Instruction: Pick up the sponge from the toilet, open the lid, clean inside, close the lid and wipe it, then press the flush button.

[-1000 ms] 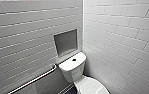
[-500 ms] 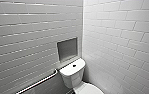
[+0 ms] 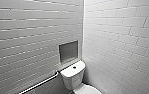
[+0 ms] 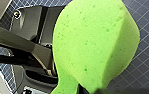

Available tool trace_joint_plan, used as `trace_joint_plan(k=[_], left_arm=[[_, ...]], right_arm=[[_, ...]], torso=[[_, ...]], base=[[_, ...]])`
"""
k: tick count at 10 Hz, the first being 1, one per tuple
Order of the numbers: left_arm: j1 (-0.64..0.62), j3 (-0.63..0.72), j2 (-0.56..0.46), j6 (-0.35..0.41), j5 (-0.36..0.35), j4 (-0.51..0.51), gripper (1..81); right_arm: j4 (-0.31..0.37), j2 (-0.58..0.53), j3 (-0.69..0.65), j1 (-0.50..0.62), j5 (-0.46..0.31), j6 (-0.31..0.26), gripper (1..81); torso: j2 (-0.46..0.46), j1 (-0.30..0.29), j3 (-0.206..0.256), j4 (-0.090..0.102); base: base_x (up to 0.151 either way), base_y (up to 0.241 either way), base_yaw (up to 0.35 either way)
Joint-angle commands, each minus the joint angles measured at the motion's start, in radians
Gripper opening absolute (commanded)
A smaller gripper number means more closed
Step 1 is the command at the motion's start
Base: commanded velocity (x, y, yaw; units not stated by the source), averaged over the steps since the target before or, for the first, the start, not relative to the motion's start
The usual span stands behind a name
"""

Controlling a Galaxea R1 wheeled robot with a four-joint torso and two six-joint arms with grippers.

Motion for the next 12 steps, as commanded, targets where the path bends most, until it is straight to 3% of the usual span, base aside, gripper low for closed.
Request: trace_joint_plan(k=[1,4,5,6,7,8,9,10,11,12], left_arm=[[-0.043,0.010,0.001,0.003,0.076,-0.010,81.1],[-0.043,0.010,0.001,0.003,0.076,-0.009,81.1],[-0.043,0.010,0.003,0.003,0.076,-0.007,81.1],[-0.043,0.010,0.003,0.003,0.078,-0.007,81.1],[-0.043,0.007,0.003,0.003,0.078,-0.007,81.1],[-0.043,0.004,0.006,0.003,0.079,-0.007,81.1],[-0.041,0.003,0.006,0.003,0.079,-0.009,81.1],[-0.043,0.003,0.006,0.003,0.079,-0.010,81.1],[-0.041,0.003,0.004,0.003,0.079,-0.010,81.1],[-0.038,0.003,0.004,0.003,0.075,-0.010,81.1]], right_arm=[[-0.014,-0.010,-0.003,0.022,-0.051,0.001,1.0],[-0.020,0.002,0.001,0.010,-0.059,0.004,1.0],[-0.017,0.025,-0.006,0.010,-0.099,0.004,1.0],[-0.020,0.043,-0.019,0.033,-0.225,0.001,1.0],[-0.021,0.057,-0.037,0.048,-0.309,0.000,1.0],[0.008,0.056,-0.045,0.070,-0.313,-0.016,1.0],[0.058,0.057,-0.036,0.082,-0.327,-0.100,1.0],[0.241,0.057,-0.026,0.082,-0.327,-0.316,1.0],[0.547,0.057,-0.019,0.079,-0.306,-0.655,1.0],[0.781,0.057,-0.011,0.076,-0.270,-0.872,1.0]], torso=[[0.096,-0.062,0.000,0.000],[0.207,-0.134,0.000,0.000],[0.245,-0.159,0.000,0.000],[0.183,-0.118,0.000,0.000],[0.211,-0.136,0.000,0.000],[0.215,-0.140,0.000,0.000],[0.225,-0.146,0.000,0.000],[0.223,-0.146,0.000,0.000],[0.222,-0.146,0.000,0.000],[0.222,-0.147,0.000,0.000]], base=[[0.000,0.000,0.000],[0.000,0.000,0.000],[0.000,0.000,0.000],[0.000,0.000,0.000],[0.000,0.000,0.000],[0.000,0.000,0.000],[0.000,0.000,0.000],[0.000,0.000,0.000],[0.000,0.000,0.000],[0.000,0.000,0.000]])
